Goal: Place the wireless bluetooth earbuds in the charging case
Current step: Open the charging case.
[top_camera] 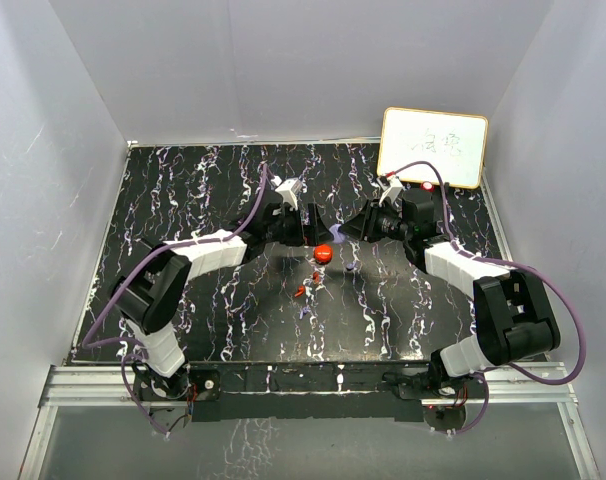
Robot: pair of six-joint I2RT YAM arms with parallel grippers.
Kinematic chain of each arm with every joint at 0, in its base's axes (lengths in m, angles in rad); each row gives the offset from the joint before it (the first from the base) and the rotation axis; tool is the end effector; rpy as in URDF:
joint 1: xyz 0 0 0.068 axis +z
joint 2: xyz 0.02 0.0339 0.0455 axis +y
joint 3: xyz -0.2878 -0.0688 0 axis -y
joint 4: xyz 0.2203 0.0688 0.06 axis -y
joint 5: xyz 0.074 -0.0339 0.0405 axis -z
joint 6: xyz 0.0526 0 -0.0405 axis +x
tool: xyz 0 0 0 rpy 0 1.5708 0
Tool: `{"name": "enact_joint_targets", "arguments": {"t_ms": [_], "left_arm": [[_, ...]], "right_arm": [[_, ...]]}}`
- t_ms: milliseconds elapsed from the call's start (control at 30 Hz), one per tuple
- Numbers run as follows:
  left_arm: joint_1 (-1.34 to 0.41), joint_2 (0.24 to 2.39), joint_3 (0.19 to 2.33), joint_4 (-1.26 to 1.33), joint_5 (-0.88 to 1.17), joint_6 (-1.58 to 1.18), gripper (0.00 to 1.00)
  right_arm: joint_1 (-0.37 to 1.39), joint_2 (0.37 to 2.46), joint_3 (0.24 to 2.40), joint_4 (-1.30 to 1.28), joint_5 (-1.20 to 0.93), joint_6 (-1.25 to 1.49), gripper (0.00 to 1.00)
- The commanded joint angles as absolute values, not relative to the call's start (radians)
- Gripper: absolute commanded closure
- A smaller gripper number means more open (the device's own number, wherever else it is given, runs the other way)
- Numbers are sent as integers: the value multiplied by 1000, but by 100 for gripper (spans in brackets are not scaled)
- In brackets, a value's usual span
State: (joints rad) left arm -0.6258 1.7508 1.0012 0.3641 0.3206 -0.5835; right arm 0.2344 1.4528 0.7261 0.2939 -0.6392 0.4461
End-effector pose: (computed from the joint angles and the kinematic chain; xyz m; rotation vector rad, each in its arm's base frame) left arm 0.3052 -0.2410 0.2439 0.2720 2.0872 -1.0794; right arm 0.2807 0.0993 0.2490 -0.2127 2.0631 1.0661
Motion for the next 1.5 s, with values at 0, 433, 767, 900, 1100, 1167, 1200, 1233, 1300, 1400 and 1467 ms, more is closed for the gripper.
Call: {"name": "enact_joint_targets", "arguments": {"t_ms": [0, 433, 767, 900, 1100, 1167, 1200, 1233, 1300, 1400, 1467], "left_arm": [[-630, 1760, 1020, 368, 306, -578, 1], [-631, 1799, 1053, 378, 303, -582, 1], [-629, 1822, 1076, 348, 290, -582, 1], [-624, 1744, 1036, 263, 179, -555, 1], [-618, 1597, 961, 139, 46, -504, 1], [-619, 1554, 930, 133, 39, -501, 1], [-619, 1537, 909, 133, 40, -502, 1], [-619, 1520, 894, 137, 46, -502, 1], [-619, 1490, 869, 149, 57, -494, 1], [-619, 1458, 833, 181, 82, -487, 1], [-620, 1451, 816, 195, 99, -482, 1]], "right_arm": [[230, 1419, 778, 334, -663, 452, 100], [232, 1419, 777, 346, -694, 468, 100], [231, 1427, 788, 337, -698, 501, 100], [225, 1438, 800, 315, -699, 531, 100], [165, 1501, 801, 351, -798, 605, 100], [133, 1523, 792, 383, -849, 631, 100], [119, 1533, 786, 401, -886, 642, 100], [103, 1544, 781, 414, -920, 655, 100], [83, 1563, 775, 431, -970, 668, 100], [79, 1582, 750, 508, -1012, 726, 100], [77, 1611, 738, 559, -1049, 770, 100]]}}
